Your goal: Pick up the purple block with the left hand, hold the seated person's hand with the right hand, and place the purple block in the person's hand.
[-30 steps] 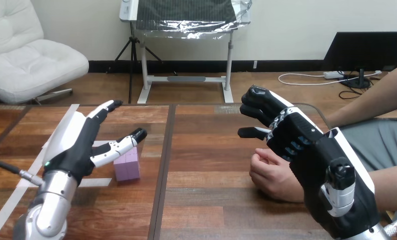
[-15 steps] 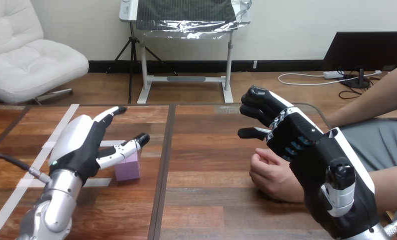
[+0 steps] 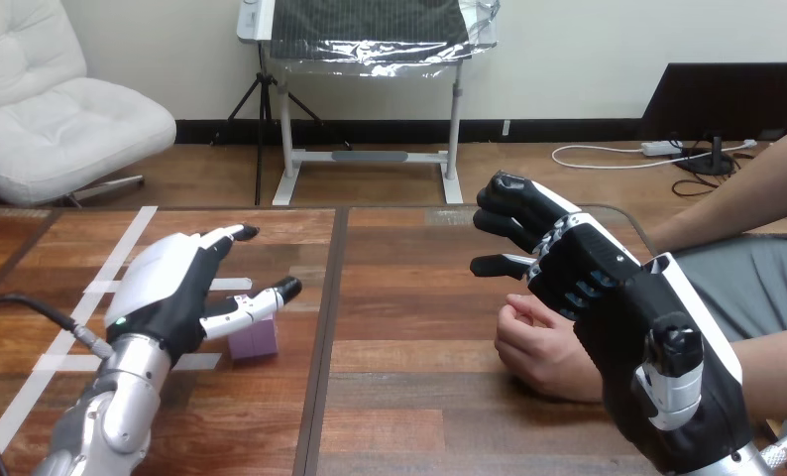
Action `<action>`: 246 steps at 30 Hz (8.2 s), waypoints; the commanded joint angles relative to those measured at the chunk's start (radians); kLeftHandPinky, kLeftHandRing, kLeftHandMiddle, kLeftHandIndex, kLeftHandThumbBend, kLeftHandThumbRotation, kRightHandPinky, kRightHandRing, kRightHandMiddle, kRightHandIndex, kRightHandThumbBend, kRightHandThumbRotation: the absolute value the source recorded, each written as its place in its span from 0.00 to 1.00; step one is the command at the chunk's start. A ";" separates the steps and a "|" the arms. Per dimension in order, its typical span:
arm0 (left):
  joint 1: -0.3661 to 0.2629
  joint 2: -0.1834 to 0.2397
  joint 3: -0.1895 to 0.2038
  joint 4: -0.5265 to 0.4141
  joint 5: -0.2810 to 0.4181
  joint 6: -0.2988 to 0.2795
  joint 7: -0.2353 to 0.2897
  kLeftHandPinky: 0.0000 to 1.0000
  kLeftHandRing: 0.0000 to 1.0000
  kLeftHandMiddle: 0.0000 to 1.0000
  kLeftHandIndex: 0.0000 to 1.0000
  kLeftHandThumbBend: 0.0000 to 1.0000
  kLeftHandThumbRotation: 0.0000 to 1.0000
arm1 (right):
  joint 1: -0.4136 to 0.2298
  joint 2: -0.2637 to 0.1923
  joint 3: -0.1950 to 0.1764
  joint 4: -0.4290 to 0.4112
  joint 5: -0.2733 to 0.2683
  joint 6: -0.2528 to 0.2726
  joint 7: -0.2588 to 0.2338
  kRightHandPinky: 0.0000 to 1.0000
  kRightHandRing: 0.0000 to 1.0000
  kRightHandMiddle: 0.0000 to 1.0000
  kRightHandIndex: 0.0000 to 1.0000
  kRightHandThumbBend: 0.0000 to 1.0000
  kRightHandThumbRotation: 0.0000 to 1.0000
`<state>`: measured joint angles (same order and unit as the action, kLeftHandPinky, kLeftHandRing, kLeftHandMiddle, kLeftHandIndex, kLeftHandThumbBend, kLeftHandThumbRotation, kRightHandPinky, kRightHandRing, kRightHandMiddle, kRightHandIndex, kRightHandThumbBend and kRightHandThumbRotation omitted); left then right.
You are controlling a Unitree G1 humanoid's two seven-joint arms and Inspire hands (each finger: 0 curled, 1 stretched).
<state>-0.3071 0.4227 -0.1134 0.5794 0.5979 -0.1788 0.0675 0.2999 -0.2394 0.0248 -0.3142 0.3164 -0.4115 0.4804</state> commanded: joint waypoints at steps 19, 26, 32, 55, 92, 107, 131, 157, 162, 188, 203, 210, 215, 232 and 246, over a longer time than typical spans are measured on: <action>-0.169 0.032 -0.096 0.146 0.039 0.030 0.016 1.00 0.98 0.94 0.89 0.69 0.78 | -0.034 0.003 -0.019 -0.039 0.009 -0.019 -0.007 0.76 0.89 0.90 0.88 1.00 1.00; -0.193 0.032 -0.116 0.192 0.046 0.032 0.010 1.00 0.98 0.94 0.89 0.70 0.75 | -0.033 0.007 -0.017 -0.035 0.015 -0.028 -0.003 0.76 0.89 0.90 0.88 1.00 1.00; -0.209 0.029 -0.129 0.223 0.048 0.035 0.009 1.00 0.99 0.94 0.89 0.73 0.70 | -0.029 0.006 -0.022 -0.037 0.011 -0.032 -0.006 0.75 0.89 0.89 0.88 1.00 1.00; -0.271 0.015 -0.187 0.324 0.060 0.097 0.001 1.00 0.98 0.94 0.90 0.79 0.47 | -0.006 0.000 -0.028 -0.059 0.027 -0.026 -0.007 0.75 0.89 0.90 0.88 1.00 1.00; -0.316 -0.016 -0.208 0.423 0.028 0.156 0.044 0.83 0.78 0.78 0.78 0.80 0.17 | 0.000 0.009 -0.031 -0.066 0.021 -0.042 -0.006 0.75 0.89 0.89 0.88 1.00 1.00; -0.319 -0.023 -0.206 0.420 0.010 0.175 0.048 0.68 0.72 0.75 0.73 0.77 0.11 | -0.003 0.012 -0.028 -0.063 0.022 -0.044 -0.007 0.74 0.88 0.89 0.88 1.00 1.00; -0.295 -0.027 -0.201 0.394 -0.018 0.146 0.123 0.57 0.54 0.56 0.57 0.70 0.00 | -0.008 0.010 -0.026 -0.061 0.027 -0.039 -0.003 0.75 0.89 0.89 0.88 1.00 1.00; -0.276 -0.027 -0.195 0.387 -0.046 0.130 0.170 0.48 0.46 0.49 0.50 0.69 0.00 | -0.022 0.010 -0.027 -0.044 0.024 -0.038 -0.001 0.75 0.89 0.89 0.88 1.00 1.00; -0.271 -0.026 -0.192 0.381 -0.050 0.129 0.174 0.46 0.45 0.48 0.50 0.70 0.00 | -0.032 0.007 -0.028 -0.030 0.021 -0.041 0.003 0.76 0.89 0.89 0.88 0.98 1.00; -0.062 -0.026 -0.066 -0.066 -0.129 0.142 0.177 0.16 0.22 0.33 0.49 0.71 0.00 | -0.134 -0.044 -0.097 0.068 -0.133 -0.008 -0.041 0.82 0.89 0.90 0.89 0.94 0.83; 0.113 -0.061 0.017 -0.442 -0.179 0.172 0.161 0.20 0.28 0.38 0.48 0.68 0.00 | -0.238 -0.112 -0.152 0.251 -0.287 -0.087 -0.098 0.80 0.88 0.90 0.89 0.87 0.80; 0.179 -0.068 0.037 -0.577 -0.193 0.156 0.159 0.24 0.33 0.41 0.47 0.67 0.00 | -0.281 -0.147 -0.162 0.324 -0.327 -0.089 -0.128 0.79 0.87 0.90 0.90 0.84 0.73; 0.224 -0.070 0.053 -0.670 -0.225 0.127 0.146 0.27 0.35 0.42 0.47 0.66 0.00 | -0.319 -0.175 -0.169 0.384 -0.332 -0.097 -0.129 0.80 0.88 0.91 0.91 0.82 0.70; 0.322 -0.085 0.098 -0.892 -0.300 0.079 0.125 0.33 0.38 0.42 0.45 0.62 0.00 | -0.396 -0.263 -0.182 0.496 -0.380 -0.086 -0.155 0.79 0.88 0.92 0.92 0.88 0.70; 0.381 -0.111 0.109 -0.990 -0.344 0.049 0.129 0.31 0.36 0.40 0.43 0.61 0.00 | -0.419 -0.312 -0.186 0.520 -0.404 -0.078 -0.176 0.75 0.86 0.91 0.93 0.93 0.69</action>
<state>0.1370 0.3347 -0.1248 -0.0302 0.3085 -0.0159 0.1792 0.1064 -0.4849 -0.0729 0.1690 -0.0709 -0.4325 0.3936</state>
